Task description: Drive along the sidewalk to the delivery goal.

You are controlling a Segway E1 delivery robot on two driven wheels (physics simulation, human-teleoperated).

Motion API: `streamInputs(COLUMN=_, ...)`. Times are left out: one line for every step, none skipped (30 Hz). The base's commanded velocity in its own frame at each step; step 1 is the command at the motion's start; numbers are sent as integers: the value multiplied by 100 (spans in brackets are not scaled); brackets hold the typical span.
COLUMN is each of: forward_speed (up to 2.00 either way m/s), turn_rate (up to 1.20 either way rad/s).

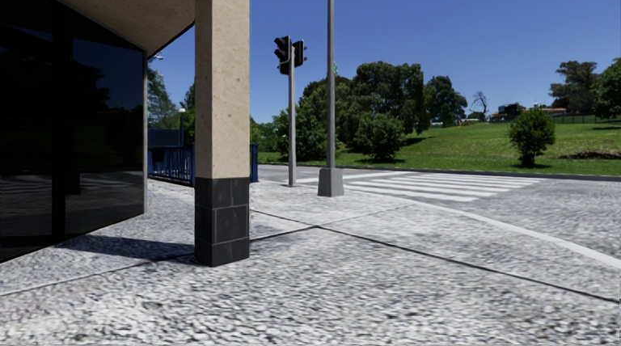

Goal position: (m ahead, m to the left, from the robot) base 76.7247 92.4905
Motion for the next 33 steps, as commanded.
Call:
streamInputs(forward_speed=200, turn_rate=-22)
streamInputs(forward_speed=200, turn_rate=-22)
streamInputs(forward_speed=200, turn_rate=-23)
streamInputs(forward_speed=200, turn_rate=-29)
streamInputs(forward_speed=200, turn_rate=-38)
streamInputs(forward_speed=200, turn_rate=-38)
streamInputs(forward_speed=200, turn_rate=-42)
streamInputs(forward_speed=200, turn_rate=-43)
streamInputs(forward_speed=200, turn_rate=-43)
streamInputs(forward_speed=200, turn_rate=-43)
streamInputs(forward_speed=200, turn_rate=-43)
streamInputs(forward_speed=200, turn_rate=-43)
streamInputs(forward_speed=200, turn_rate=-42)
streamInputs(forward_speed=200, turn_rate=0)
streamInputs(forward_speed=200, turn_rate=0)
streamInputs(forward_speed=194, turn_rate=0)
streamInputs(forward_speed=191, turn_rate=0)
streamInputs(forward_speed=190, turn_rate=0)
streamInputs(forward_speed=190, turn_rate=0)
streamInputs(forward_speed=190, turn_rate=0)
streamInputs(forward_speed=190, turn_rate=0)
streamInputs(forward_speed=190, turn_rate=0)
streamInputs(forward_speed=190, turn_rate=0)
streamInputs(forward_speed=190, turn_rate=0)
streamInputs(forward_speed=189, turn_rate=0)
streamInputs(forward_speed=178, turn_rate=0)
streamInputs(forward_speed=157, turn_rate=4)
streamInputs(forward_speed=157, turn_rate=4)
streamInputs(forward_speed=141, turn_rate=18)
streamInputs(forward_speed=136, turn_rate=30)
streamInputs(forward_speed=135, turn_rate=39)
streamInputs(forward_speed=135, turn_rate=44)
streamInputs(forward_speed=135, turn_rate=44)
